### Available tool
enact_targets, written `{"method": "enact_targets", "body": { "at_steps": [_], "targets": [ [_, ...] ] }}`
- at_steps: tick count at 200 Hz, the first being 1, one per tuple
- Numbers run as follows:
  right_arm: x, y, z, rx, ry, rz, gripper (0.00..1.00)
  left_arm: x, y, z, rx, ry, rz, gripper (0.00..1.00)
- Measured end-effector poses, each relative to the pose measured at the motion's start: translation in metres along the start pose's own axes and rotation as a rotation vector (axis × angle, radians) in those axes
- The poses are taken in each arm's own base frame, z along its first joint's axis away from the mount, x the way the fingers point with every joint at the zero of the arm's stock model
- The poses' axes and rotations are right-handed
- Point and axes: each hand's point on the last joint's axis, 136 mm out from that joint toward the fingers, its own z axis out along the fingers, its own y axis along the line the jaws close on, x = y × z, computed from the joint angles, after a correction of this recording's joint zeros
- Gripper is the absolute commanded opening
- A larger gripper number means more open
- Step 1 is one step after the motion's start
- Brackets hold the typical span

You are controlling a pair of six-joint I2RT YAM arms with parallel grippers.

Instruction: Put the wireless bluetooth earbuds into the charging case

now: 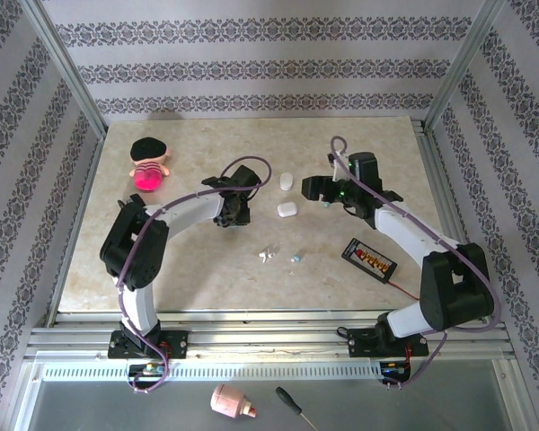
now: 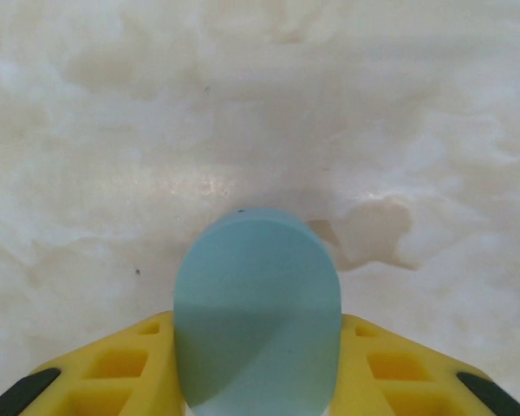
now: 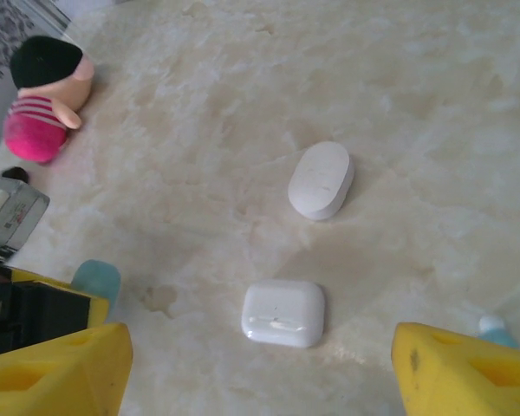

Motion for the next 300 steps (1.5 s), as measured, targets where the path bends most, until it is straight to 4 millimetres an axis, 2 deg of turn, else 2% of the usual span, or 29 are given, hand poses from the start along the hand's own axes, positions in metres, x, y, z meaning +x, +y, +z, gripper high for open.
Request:
{"method": "enact_targets", "body": {
  "at_steps": [11, 37, 54, 94, 142, 164, 190, 226, 253, 271, 284, 300],
  "targets": [
    [0.003, -0.002, -0.002, -0.023, 0.009, 0.05, 0.78, -0.006, -0.005, -0.01, 0.039, -0.03, 0.066, 0.32],
    [0.019, 0.001, -0.006, -0.073, 0.05, 0.136, 0.77, -0.016, -0.026, -0.035, 0.172, -0.089, 0.233, 0.19],
    [0.026, 0.01, -0.008, -0.122, 0.079, 0.183, 0.79, -0.018, -0.043, -0.049, 0.269, -0.122, 0.35, 0.19],
    [0.031, 0.039, -0.015, -0.28, 0.143, 0.267, 0.83, -0.007, -0.076, -0.079, 0.439, -0.191, 0.614, 0.2],
    [0.046, 0.074, -0.021, -0.451, 0.27, 0.365, 0.78, 0.012, -0.11, -0.119, 0.577, -0.291, 0.828, 0.21],
    [0.049, 0.089, -0.023, -0.508, 0.31, 0.391, 0.7, 0.019, -0.12, -0.127, 0.606, -0.318, 0.893, 0.21],
    [0.052, 0.101, -0.023, -0.561, 0.343, 0.417, 0.6, 0.021, -0.123, -0.127, 0.615, -0.355, 0.93, 0.2],
    [0.059, 0.11, -0.019, -0.584, 0.381, 0.45, 0.51, 0.018, -0.124, -0.129, 0.613, -0.39, 0.948, 0.2],
    [0.064, 0.112, -0.018, -0.588, 0.396, 0.472, 0.37, 0.013, -0.128, -0.136, 0.62, -0.435, 0.958, 0.21],
    [0.065, 0.111, -0.017, -0.59, 0.395, 0.481, 0.26, 0.014, -0.127, -0.138, 0.619, -0.448, 0.96, 0.26],
    [0.064, 0.111, -0.017, -0.595, 0.389, 0.488, 0.21, 0.013, -0.127, -0.138, 0.616, -0.455, 0.96, 0.34],
    [0.064, 0.111, -0.017, -0.606, 0.381, 0.503, 0.18, 0.013, -0.126, -0.137, 0.615, -0.47, 0.957, 0.39]
  ]
}}
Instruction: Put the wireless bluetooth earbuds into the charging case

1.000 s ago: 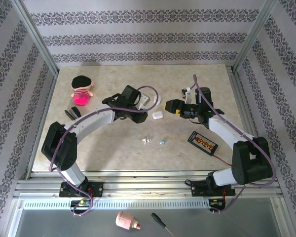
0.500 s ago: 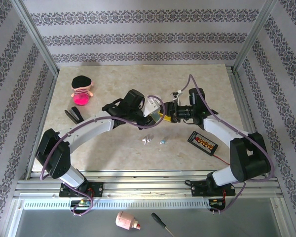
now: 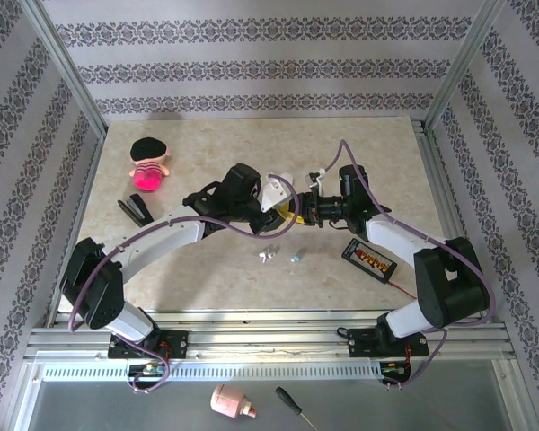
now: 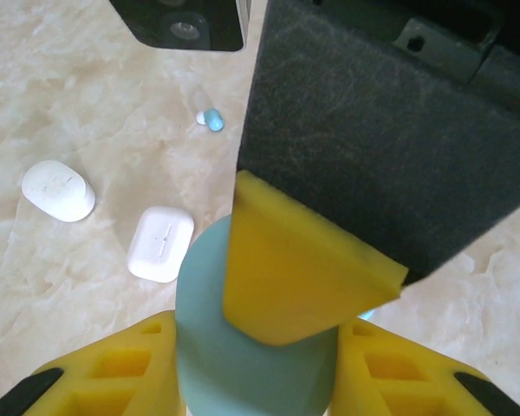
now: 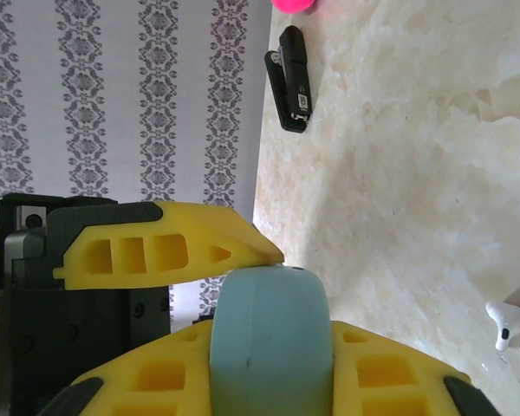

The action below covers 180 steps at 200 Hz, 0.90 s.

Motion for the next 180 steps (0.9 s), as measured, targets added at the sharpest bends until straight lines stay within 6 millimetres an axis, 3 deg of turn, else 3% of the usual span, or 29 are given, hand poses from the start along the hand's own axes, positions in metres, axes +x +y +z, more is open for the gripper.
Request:
{"method": "enact_targets", "body": {
  "at_steps": [46, 63, 74, 93, 155, 180],
  "targets": [
    [-0.013, 0.009, -0.011, -0.07, -0.049, 0.057, 0.16, -0.001, 0.001, -0.013, -0.056, -0.131, 0.001, 0.69],
    [-0.02, 0.015, -0.017, -0.099, -0.076, 0.077, 0.17, 0.002, 0.0, -0.021, -0.085, -0.214, -0.015, 0.89],
    [-0.023, 0.02, -0.019, -0.123, -0.083, 0.088, 0.16, 0.001, -0.001, -0.028, -0.103, -0.275, -0.016, 0.95],
    [-0.024, 0.033, -0.021, -0.163, -0.081, 0.096, 0.16, -0.008, -0.001, -0.041, -0.124, -0.379, -0.018, 0.97],
    [-0.025, 0.084, -0.034, -0.312, -0.068, 0.109, 0.13, -0.066, -0.006, -0.078, -0.097, -0.728, 0.022, 0.97],
    [-0.023, 0.102, -0.04, -0.37, -0.065, 0.093, 0.14, -0.077, -0.004, -0.081, -0.073, -0.805, 0.024, 0.94]
  ]
}}
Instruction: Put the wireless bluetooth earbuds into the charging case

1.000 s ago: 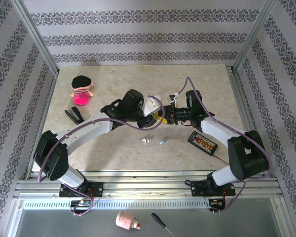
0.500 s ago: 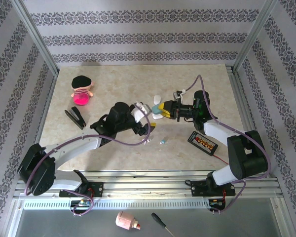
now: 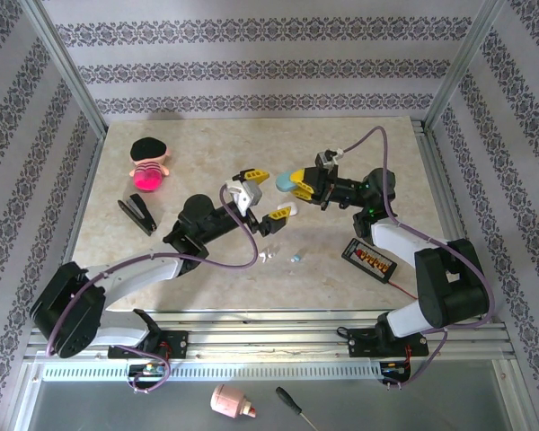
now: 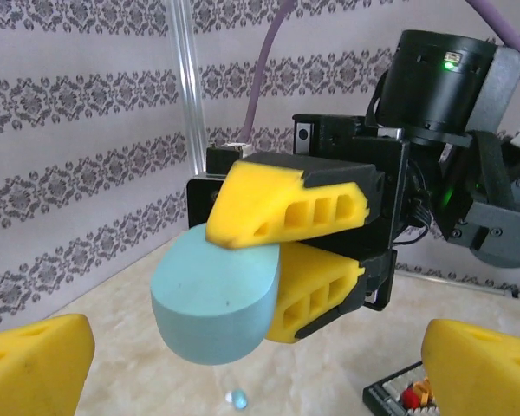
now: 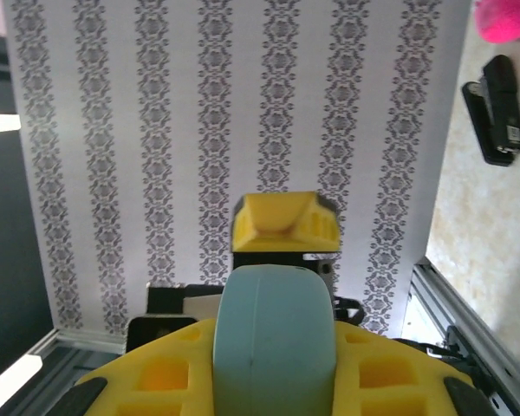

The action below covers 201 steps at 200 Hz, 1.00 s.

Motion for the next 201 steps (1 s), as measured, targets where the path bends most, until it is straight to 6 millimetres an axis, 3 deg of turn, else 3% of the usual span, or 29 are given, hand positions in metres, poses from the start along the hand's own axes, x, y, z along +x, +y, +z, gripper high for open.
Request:
{"method": "enact_targets", "body": {
  "at_steps": [41, 89, 149, 201],
  "targets": [
    [0.007, 0.006, 0.002, -0.029, 0.008, 0.019, 0.13, 0.007, -0.005, 0.01, 0.051, -0.031, -0.014, 0.82],
    [0.016, 0.013, 0.006, -0.047, 0.026, 0.003, 0.13, -0.003, -0.009, 0.013, 0.087, -0.092, -0.009, 0.66],
    [0.021, 0.013, 0.008, -0.052, 0.039, 0.003, 0.13, -0.005, -0.004, 0.013, 0.078, -0.111, -0.01, 0.45],
    [0.021, 0.014, 0.008, -0.055, 0.039, 0.007, 0.17, -0.006, -0.002, 0.014, 0.076, -0.114, -0.01, 0.34]
  ]
}}
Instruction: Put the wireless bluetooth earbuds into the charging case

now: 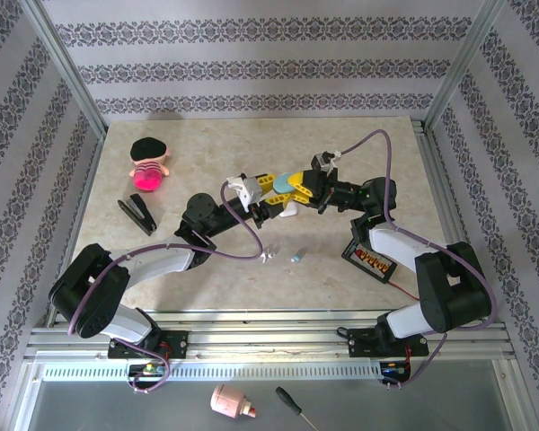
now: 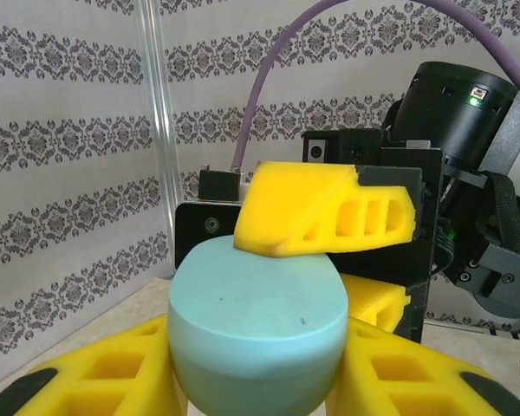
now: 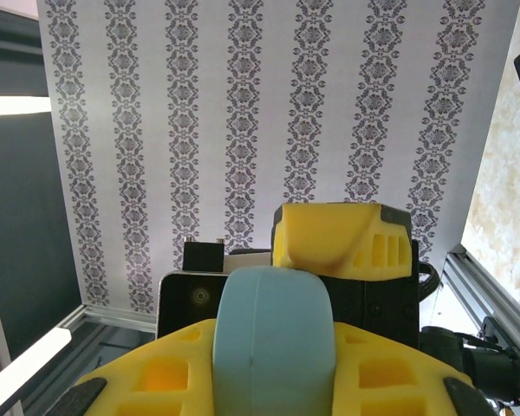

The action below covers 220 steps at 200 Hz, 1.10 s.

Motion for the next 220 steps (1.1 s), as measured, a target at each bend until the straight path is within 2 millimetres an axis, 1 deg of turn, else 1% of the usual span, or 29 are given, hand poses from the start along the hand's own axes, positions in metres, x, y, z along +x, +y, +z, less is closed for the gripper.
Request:
{"method": "enact_targets", "body": {
  "at_steps": [9, 21, 37, 53, 62, 87, 105, 127, 140, 153, 177, 188, 205, 220],
  "targets": [
    [0.0, 0.0, 0.0, -0.001, 0.0, -0.001, 0.24, 0.0, 0.0, 0.0, 0.0, 0.0, 0.0, 0.33],
    [0.0, 0.0, 0.0, 0.0, -0.001, 0.001, 0.37, 0.0, 0.0, 0.0, 0.0, -0.001, 0.001, 0.33],
    [-0.001, -0.001, 0.0, 0.002, -0.007, -0.007, 0.56, -0.002, -0.002, 0.001, 0.011, -0.005, 0.002, 0.33],
    [-0.002, -0.002, -0.001, 0.007, -0.017, -0.028, 0.67, -0.003, -0.005, 0.001, 0.03, -0.006, 0.0, 0.33],
    [-0.003, -0.003, -0.002, 0.013, -0.024, -0.043, 0.71, -0.003, -0.006, 0.001, 0.039, -0.006, -0.009, 0.32],
    [-0.008, 0.0, -0.009, 0.034, -0.061, -0.113, 0.76, -0.003, -0.007, -0.001, 0.062, -0.005, -0.039, 0.32],
    [-0.015, 0.002, -0.02, 0.056, -0.098, -0.165, 0.77, -0.006, -0.004, -0.004, 0.074, -0.006, -0.068, 0.32],
    [-0.02, 0.0, -0.028, 0.112, -0.129, -0.23, 0.79, -0.01, -0.005, -0.01, 0.096, -0.003, -0.104, 0.32],
    [-0.02, 0.002, -0.029, 0.169, -0.137, -0.297, 0.79, -0.012, -0.005, -0.014, 0.108, 0.009, -0.124, 0.32],
    [-0.02, 0.011, -0.031, 0.229, -0.154, -0.404, 0.8, -0.014, -0.005, -0.018, 0.114, 0.024, -0.14, 0.32],
    [-0.01, 0.035, -0.032, 0.321, -0.151, -0.669, 0.8, -0.017, -0.003, -0.025, 0.119, 0.048, -0.157, 0.33],
    [-0.002, 0.04, -0.03, 0.348, -0.131, -0.773, 0.81, -0.016, -0.004, -0.028, 0.126, 0.063, -0.166, 0.33],
    [0.013, 0.038, -0.023, 0.385, -0.068, -0.91, 0.82, -0.009, -0.007, -0.031, 0.139, 0.105, -0.191, 0.33],
    [0.028, 0.029, -0.013, 0.421, 0.003, -1.004, 0.83, -0.002, -0.011, -0.034, 0.158, 0.14, -0.212, 0.33]
  ]
}}
